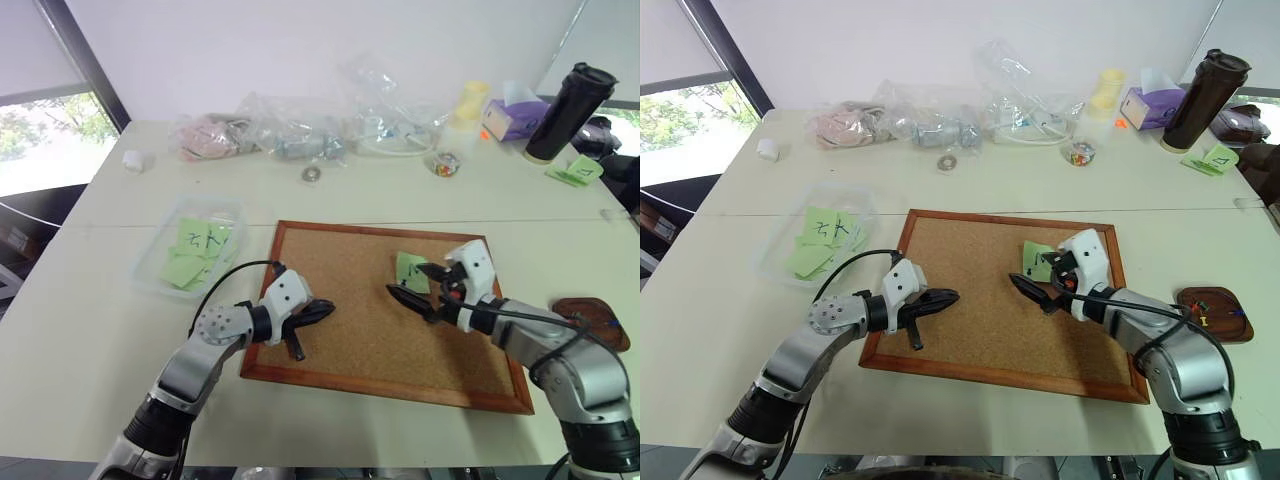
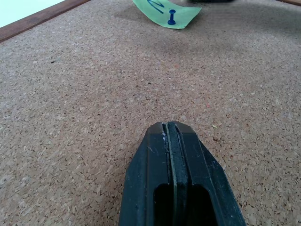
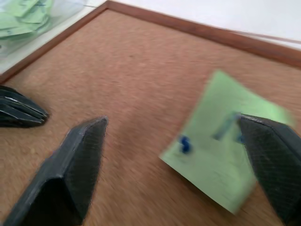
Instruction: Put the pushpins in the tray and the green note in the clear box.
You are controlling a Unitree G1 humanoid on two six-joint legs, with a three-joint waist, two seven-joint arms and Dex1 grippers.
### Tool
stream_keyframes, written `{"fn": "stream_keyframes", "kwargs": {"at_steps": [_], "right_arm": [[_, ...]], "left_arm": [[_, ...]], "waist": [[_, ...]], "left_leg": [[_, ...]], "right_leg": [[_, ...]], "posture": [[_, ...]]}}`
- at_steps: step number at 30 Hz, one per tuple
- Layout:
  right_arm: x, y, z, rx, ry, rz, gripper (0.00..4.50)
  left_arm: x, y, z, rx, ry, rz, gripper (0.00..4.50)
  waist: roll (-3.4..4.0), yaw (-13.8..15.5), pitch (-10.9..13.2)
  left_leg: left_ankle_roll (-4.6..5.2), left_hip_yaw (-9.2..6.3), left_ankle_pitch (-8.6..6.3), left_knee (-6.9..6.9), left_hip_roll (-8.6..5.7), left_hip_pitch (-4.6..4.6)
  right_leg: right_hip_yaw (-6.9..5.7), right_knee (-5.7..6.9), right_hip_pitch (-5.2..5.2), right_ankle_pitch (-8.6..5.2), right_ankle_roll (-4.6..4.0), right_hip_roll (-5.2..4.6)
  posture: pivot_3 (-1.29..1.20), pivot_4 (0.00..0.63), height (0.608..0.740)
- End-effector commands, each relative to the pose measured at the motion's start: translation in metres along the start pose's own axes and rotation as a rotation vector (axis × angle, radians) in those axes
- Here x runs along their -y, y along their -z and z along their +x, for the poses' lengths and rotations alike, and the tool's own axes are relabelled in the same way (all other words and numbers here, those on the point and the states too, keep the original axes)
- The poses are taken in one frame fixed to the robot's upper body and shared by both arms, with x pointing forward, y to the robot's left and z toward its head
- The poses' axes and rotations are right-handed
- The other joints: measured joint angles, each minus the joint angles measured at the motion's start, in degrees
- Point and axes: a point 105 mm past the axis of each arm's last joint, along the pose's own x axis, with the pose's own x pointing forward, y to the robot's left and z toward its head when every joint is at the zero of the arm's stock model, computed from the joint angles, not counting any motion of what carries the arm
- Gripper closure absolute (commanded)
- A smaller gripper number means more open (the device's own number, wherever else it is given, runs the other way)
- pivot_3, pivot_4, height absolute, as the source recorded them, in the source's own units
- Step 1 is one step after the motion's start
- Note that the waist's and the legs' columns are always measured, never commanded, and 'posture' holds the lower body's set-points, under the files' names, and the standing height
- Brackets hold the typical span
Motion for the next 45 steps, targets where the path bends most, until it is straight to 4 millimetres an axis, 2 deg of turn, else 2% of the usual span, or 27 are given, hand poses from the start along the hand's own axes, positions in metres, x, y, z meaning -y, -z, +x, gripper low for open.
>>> {"fn": "stream_keyframes", "kwargs": {"at_steps": [1, 2, 5, 12, 16, 20, 24, 27, 29, 32, 34, 37, 41, 44, 45], "right_arm": [[0.0, 0.001, 0.004, 0.012, -0.006, -0.042, 0.04], [0.0, 0.002, 0.005, 0.01, -0.006, -0.04, 0.04], [0.003, 0.008, 0.007, 0.006, 0.004, -0.021, 0.97], [0.002, 0.023, 0.006, -0.032, 0.0, -0.053, 4.45], [0.001, 0.021, 0.007, -0.02, 0.001, -0.065, 4.45], [-0.001, 0.0, 0.002, 0.05, 0.0, -0.066, 4.45], [-0.009, -0.031, -0.01, 0.129, -0.033, -0.056, 4.45], [-0.016, -0.045, -0.02, 0.151, -0.064, -0.063, 4.45], [-0.024, -0.052, -0.029, 0.146, -0.101, -0.082, 4.45], [-0.038, -0.052, -0.04, 0.101, -0.174, -0.119, 4.45], [-0.045, -0.051, -0.044, 0.08, -0.211, -0.136, 4.45], [-0.057, -0.051, -0.048, 0.052, -0.267, -0.177, 4.45], [-0.063, -0.052, -0.048, 0.04, -0.299, -0.212, 4.45], [-0.068, -0.054, -0.047, 0.031, -0.327, -0.261, 4.5], [-0.069, -0.055, -0.046, 0.025, -0.335, -0.28, 4.5]], "left_arm": [[0.001, 0.006, -0.003, -0.023, -0.008, -0.007, 4.5], [0.001, 0.006, -0.003, -0.023, -0.008, -0.007, 4.5], [0.001, 0.006, -0.004, -0.025, -0.012, -0.005, 4.5], [0.002, 0.007, -0.003, -0.027, -0.012, -0.003, 4.5], [0.003, 0.007, -0.003, -0.028, -0.011, 0.0, 4.5], [0.003, 0.007, -0.004, -0.03, -0.011, 0.0, 4.5], [0.002, 0.007, -0.004, -0.03, -0.01, -0.002, 4.5], [0.002, 0.007, -0.004, -0.03, -0.01, -0.005, 4.5], [0.002, 0.007, -0.004, -0.029, -0.009, -0.007, 4.5], [0.0, 0.005, -0.003, -0.025, -0.011, -0.006, 4.5], [-0.007, -0.001, -0.004, -0.002, -0.019, -0.031, 4.5], [-0.022, -0.022, -0.008, 0.085, -0.035, -0.132, 4.5], [-0.033, -0.047, -0.012, 0.166, -0.003, -0.226, 4.5], [-0.033, -0.066, -0.008, 0.202, 0.07, -0.295, 3.47], [-0.03, -0.071, -0.006, 0.211, 0.101, -0.31, 2.99]], "waist": [[0.0, -0.06, 0.0], [0.0, -0.1, 0.0], [0.0, -0.16, 0.0], [0.0, -0.18, 0.0], [0.0, -0.18, -0.01], [0.0, -0.19, -0.01], [0.02, -0.15, 0.01], [0.01, -0.15, 0.0], [0.0, -0.1, 0.01], [-0.02, -0.09, 0.02], [-0.03, -0.1, 0.03], [-0.11, -0.08, 0.08], [-0.26, -0.13, 0.17], [-0.39, -0.08, 0.25], [-0.41, -0.11, 0.27]], "left_leg": [[0.0, 0.0, 0.0, 0.0, 0.0, 0.0], [0.0, 0.0, 0.0, 0.0, 0.0, 0.0], [0.0, 0.0, 0.0, -0.01, 0.01, 0.01], [0.0, 0.0, 0.0, -0.02, 0.02, 0.02], [0.0, 0.0, 0.0, -0.02, 0.02, 0.03], [-0.01, 0.0, 0.0, -0.02, 0.02, 0.03], [-0.01, 0.0, 0.0, -0.03, 0.02, -0.04], [0.0, 0.0, 0.0, -0.03, 0.02, -0.02], [0.0, 0.0, 0.0, -0.03, 0.02, -0.02], [0.0, -0.02, -0.01, -0.04, 0.02, -0.04], [0.0, -0.02, -0.01, -0.04, 0.03, -0.03], [0.01, -0.01, 0.0, -0.01, 0.03, -0.04], [0.0, -0.02, 0.0, -0.01, 0.04, -0.05], [0.0, -0.02, 0.0, -0.01, 0.02, -0.07], [0.0, -0.02, 0.0, 0.0, 0.02, -0.08]], "right_leg": [[0.0, 0.0, -0.01, 0.0, 0.0, 0.0], [0.0, 0.0, -0.01, 0.0, 0.0, 0.0], [0.0, 0.01, -0.02, 0.0, 0.0, 0.01], [0.01, 0.01, -0.02, 0.0, 0.0, 0.02], [0.01, 0.01, -0.01, 0.0, 0.0, 0.02], [0.01, 0.01, -0.01, 0.0, 0.0, 0.02], [0.02, 0.01, -0.08, 0.0, 0.0, 0.01], [0.03, 0.01, -0.07, 0.0, 0.0, 0.01], [0.03, 0.01, -0.05, 0.0, 0.0, 0.01], [0.03, -0.01, -0.06, 0.0, 0.0, 0.01], [0.03, -0.01, -0.05, 0.0, 0.0, 0.01], [0.02, -0.01, -0.03, 0.0, 0.0, 0.01], [-0.03, 0.02, -0.07, 0.0, 0.0, 0.03], [-0.03, 0.01, -0.09, 0.0, 0.0, 0.02], [-0.04, 0.01, -0.09, 0.0, 0.0, 0.03]], "posture": [[0.0, 0.15, 0.74], [0.0, 0.15, 0.74], [0.0, 0.15, 0.74], [0.0, 0.15, 0.74], [0.0, 0.15, 0.74], [0.0, 0.15, 0.74], [0.0, 0.15, 0.74], [0.0, 0.15, 0.74], [0.0, 0.15, 0.74], [0.0, 0.15, 0.74], [0.0, 0.15, 0.74], [0.0, 0.15, 0.74], [0.0, 0.15, 0.74], [0.0, 0.15, 0.74], [0.0, 0.15, 0.74]]}}
